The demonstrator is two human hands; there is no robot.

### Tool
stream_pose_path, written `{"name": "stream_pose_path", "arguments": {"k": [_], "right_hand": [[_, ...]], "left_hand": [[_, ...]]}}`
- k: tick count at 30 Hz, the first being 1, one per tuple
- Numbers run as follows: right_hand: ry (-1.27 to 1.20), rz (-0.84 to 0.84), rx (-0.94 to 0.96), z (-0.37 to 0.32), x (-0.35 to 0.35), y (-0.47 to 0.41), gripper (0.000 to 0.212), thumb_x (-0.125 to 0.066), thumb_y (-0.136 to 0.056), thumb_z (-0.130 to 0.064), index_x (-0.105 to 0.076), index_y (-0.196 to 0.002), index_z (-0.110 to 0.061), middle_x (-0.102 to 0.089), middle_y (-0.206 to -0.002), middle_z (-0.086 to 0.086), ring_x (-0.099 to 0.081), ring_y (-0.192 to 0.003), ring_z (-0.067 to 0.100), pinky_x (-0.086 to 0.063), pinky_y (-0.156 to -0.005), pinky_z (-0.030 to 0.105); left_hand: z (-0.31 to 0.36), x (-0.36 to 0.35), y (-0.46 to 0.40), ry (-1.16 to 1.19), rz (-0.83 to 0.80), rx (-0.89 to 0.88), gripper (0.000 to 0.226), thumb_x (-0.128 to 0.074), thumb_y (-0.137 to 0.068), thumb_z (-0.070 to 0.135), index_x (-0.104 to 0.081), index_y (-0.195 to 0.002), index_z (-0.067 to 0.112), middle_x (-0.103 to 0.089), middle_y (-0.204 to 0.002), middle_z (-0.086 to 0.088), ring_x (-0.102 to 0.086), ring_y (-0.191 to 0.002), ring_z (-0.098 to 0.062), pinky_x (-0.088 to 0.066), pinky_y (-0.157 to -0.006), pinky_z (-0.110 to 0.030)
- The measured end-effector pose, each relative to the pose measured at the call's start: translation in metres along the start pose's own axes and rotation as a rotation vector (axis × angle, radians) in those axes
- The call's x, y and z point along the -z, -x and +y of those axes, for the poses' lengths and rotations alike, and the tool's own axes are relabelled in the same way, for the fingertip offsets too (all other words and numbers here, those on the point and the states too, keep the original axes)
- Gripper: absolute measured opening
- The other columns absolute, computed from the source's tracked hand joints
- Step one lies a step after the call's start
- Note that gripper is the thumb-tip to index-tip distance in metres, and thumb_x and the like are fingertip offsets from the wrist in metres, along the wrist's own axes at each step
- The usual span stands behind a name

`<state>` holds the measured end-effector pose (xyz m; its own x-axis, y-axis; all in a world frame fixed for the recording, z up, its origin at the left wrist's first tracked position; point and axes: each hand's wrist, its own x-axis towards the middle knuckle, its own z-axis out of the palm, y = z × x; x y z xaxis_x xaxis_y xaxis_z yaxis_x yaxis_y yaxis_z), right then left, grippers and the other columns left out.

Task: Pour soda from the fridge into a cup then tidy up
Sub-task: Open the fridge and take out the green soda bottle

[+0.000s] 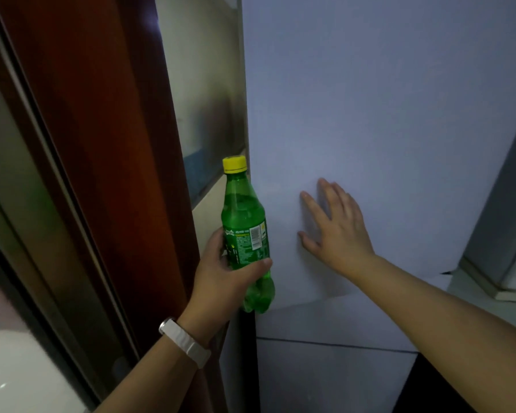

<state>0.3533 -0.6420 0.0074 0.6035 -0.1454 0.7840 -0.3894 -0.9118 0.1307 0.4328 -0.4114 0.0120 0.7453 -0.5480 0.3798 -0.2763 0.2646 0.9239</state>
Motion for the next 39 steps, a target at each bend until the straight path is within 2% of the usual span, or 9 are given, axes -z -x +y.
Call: {"name": "stream_pose_path", "arguments": {"k": [6,12,18,21,26,30,35,39], "right_hand": [[0.076,-0.103,0.067,0.021,-0.027,-0.019,0.082,-0.070,-0.077,-0.040,-0.032,-0.148,-0.023,-0.023,-0.156,0.017,-0.019,-0.140,0.036,-0.018,-0.112,0.052],[0.127,-0.091,0.145,0.035,-0.045,-0.032,0.081,-0.068,-0.077,-0.042,-0.034,-0.148,-0.023,-0.025,-0.156,0.015,-0.024,-0.138,0.036,-0.017,-0.110,0.052],[0.139,-0.110,0.156,0.043,-0.061,-0.046,0.077,-0.067,-0.077,-0.032,-0.036,-0.147,-0.022,-0.025,-0.157,0.014,-0.027,-0.139,0.036,-0.023,-0.109,0.053],[0.158,-0.145,0.168,0.049,-0.073,-0.055,0.073,-0.066,-0.076,-0.023,-0.040,-0.145,-0.018,-0.025,-0.157,0.015,-0.029,-0.140,0.037,-0.024,-0.110,0.054],[0.178,-0.164,0.167,0.059,-0.093,-0.064,0.072,-0.065,-0.075,-0.012,-0.043,-0.143,-0.014,-0.027,-0.156,0.016,-0.028,-0.139,0.039,-0.021,-0.111,0.055],[0.184,-0.132,0.189,0.062,-0.100,-0.064,0.070,-0.067,-0.078,-0.013,-0.042,-0.144,-0.016,-0.027,-0.156,0.016,-0.026,-0.139,0.039,-0.020,-0.110,0.054],[0.188,-0.180,0.173,0.063,-0.098,-0.065,0.071,-0.067,-0.079,-0.014,-0.040,-0.145,-0.017,-0.025,-0.157,0.014,-0.024,-0.139,0.037,-0.023,-0.111,0.053],[0.178,-0.238,0.169,0.059,-0.089,-0.066,0.070,-0.062,-0.078,-0.013,-0.040,-0.145,-0.017,-0.025,-0.157,0.014,-0.027,-0.140,0.038,-0.024,-0.111,0.053]], "left_hand": [[-0.012,-0.012,-0.024,-0.032,0.015,-0.012,0.058,-0.079,-0.069,-0.012,-0.060,-0.112,0.021,-0.073,-0.090,0.019,-0.070,-0.081,0.000,-0.053,-0.065,-0.015],[-0.029,-0.026,-0.049,-0.046,0.064,0.014,0.059,-0.081,-0.067,-0.010,-0.061,-0.111,0.024,-0.073,-0.094,0.017,-0.071,-0.084,-0.006,-0.057,-0.071,-0.024],[-0.043,-0.042,-0.069,-0.093,0.079,0.018,0.058,-0.082,-0.066,-0.009,-0.060,-0.108,0.025,-0.073,-0.091,0.020,-0.070,-0.081,-0.003,-0.055,-0.068,-0.019],[-0.049,-0.046,-0.077,-0.117,0.083,0.041,0.060,-0.088,-0.060,0.005,-0.061,-0.106,0.031,-0.072,-0.094,0.020,-0.070,-0.085,-0.005,-0.057,-0.073,-0.025],[-0.055,-0.047,-0.087,-0.153,0.087,0.058,0.056,-0.085,-0.055,0.019,-0.063,-0.105,0.034,-0.072,-0.098,0.016,-0.070,-0.089,-0.008,-0.057,-0.078,-0.032],[-0.059,-0.047,-0.094,-0.169,0.089,0.065,0.056,-0.088,-0.059,0.016,-0.062,-0.105,0.035,-0.072,-0.097,0.016,-0.069,-0.088,-0.005,-0.056,-0.076,-0.030],[-0.064,-0.052,-0.097,-0.165,0.097,0.073,0.060,-0.085,-0.056,0.021,-0.063,-0.112,0.029,-0.073,-0.101,0.010,-0.070,-0.091,-0.010,-0.059,-0.079,-0.035],[-0.064,-0.053,-0.094,-0.152,0.074,0.060,0.059,-0.089,-0.062,0.006,-0.064,-0.110,0.027,-0.073,-0.100,0.010,-0.071,-0.090,-0.010,-0.058,-0.077,-0.033]]}}
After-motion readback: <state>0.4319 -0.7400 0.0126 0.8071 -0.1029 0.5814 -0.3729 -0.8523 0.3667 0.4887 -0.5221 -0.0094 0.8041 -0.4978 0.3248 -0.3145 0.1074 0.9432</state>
